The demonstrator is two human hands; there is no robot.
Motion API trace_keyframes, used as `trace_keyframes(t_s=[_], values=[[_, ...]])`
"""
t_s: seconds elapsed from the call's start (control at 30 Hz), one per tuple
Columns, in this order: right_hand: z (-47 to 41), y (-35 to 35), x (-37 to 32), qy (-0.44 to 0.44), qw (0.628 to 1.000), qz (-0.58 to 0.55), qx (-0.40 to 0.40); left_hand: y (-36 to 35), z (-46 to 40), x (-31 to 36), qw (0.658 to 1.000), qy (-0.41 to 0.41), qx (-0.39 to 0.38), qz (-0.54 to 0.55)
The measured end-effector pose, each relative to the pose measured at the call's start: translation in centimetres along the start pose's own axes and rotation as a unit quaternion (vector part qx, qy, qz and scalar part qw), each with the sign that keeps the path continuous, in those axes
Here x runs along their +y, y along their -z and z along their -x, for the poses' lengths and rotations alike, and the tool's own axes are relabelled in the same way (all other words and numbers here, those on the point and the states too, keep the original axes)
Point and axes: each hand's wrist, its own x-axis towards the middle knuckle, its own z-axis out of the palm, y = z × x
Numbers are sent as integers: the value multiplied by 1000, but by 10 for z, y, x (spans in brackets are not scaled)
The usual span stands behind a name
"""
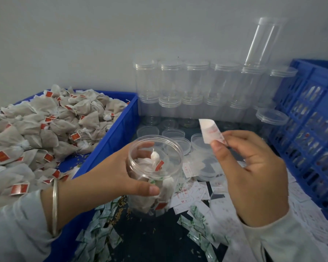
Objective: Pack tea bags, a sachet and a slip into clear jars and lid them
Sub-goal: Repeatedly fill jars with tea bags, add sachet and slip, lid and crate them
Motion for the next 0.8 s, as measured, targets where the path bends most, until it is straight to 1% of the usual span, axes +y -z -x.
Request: trace_keyframes(t_s=[0.1, 0.23, 0.3, 0.43, 0.57, 0.67, 0.8], values=[[-6, -7, -19, 41, 998, -2, -49, -1, 0, -1, 1000, -7, 0, -18], [-6, -21, -27, 19, 986, 23, -166, -1, -2, -3, 999, -17, -3, -35], [-5, -26, -26, 21, 978, 60, -198, -1, -1, -3, 999, -25, -9, -28], [-4, -25, -22, 2, 969, 104, -226, -4, 0, -1, 999, -41, -7, -30], [-4, -16, -20, -18, 969, 99, -225, -6, 1, 2, 999, -33, 10, -25], [-6, -6, -22, -21, 967, 103, -232, -9, -1, 4, 998, -37, 22, -48], [-12, 14, -28, 24, 960, 102, -261, -16, -5, 17, 996, -52, 35, -57]])
